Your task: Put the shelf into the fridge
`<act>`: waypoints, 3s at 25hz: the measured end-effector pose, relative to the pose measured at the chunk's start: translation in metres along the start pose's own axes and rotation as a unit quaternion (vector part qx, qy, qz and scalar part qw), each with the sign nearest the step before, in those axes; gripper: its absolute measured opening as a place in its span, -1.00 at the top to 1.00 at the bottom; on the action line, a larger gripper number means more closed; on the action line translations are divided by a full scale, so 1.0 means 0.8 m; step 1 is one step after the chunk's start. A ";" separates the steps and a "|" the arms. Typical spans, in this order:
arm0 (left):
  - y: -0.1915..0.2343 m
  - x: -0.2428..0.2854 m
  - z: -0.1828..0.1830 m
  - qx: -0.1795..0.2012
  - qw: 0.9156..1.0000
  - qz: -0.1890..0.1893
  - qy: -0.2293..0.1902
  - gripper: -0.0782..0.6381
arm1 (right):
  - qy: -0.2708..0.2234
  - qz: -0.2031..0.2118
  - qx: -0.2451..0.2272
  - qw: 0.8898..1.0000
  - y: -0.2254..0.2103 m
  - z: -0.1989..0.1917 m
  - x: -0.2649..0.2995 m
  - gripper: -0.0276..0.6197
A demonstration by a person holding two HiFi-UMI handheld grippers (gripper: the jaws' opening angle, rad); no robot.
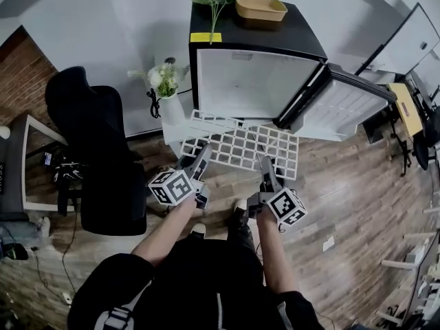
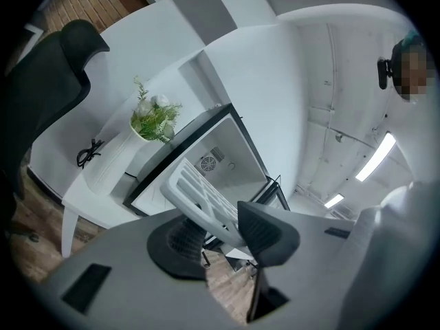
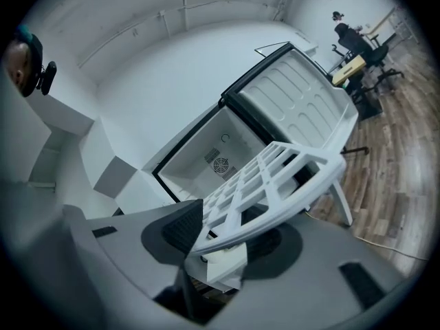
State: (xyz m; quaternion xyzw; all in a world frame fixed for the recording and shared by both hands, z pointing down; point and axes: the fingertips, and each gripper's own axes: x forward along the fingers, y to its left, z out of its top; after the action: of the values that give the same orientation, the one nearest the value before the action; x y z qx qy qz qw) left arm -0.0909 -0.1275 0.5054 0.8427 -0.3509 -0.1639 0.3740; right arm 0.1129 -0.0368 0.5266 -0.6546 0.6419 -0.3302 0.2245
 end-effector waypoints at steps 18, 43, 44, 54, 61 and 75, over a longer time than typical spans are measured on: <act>-0.008 0.108 0.001 0.000 0.989 0.105 -0.100 0.34 | 0.114 0.099 -0.022 0.988 -0.050 0.098 0.143 0.36; 0.000 0.149 0.048 -0.007 0.989 0.088 -0.116 0.36 | 0.099 0.107 -0.012 0.989 -0.027 0.120 0.190 0.37; 0.001 0.149 0.049 -0.007 0.989 0.088 -0.117 0.37 | 0.098 0.106 -0.010 0.989 -0.027 0.119 0.190 0.38; 0.008 0.150 0.046 -0.010 0.989 0.092 -0.117 0.37 | 0.101 0.105 -0.005 0.989 -0.030 0.115 0.191 0.41; 0.010 0.147 0.041 -0.016 0.988 0.095 -0.117 0.37 | 0.102 0.109 -0.012 0.989 -0.030 0.114 0.188 0.41; 0.018 0.161 0.047 -0.026 0.987 0.100 -0.121 0.37 | 0.100 0.111 -0.007 0.989 -0.033 0.121 0.212 0.41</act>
State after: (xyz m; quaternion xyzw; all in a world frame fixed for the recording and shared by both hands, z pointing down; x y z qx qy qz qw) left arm -0.0278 -0.2455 0.4893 0.7676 -0.4712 -0.2354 0.3652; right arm 0.1936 -0.2148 0.5039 -0.5443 0.7320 -0.3631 0.1897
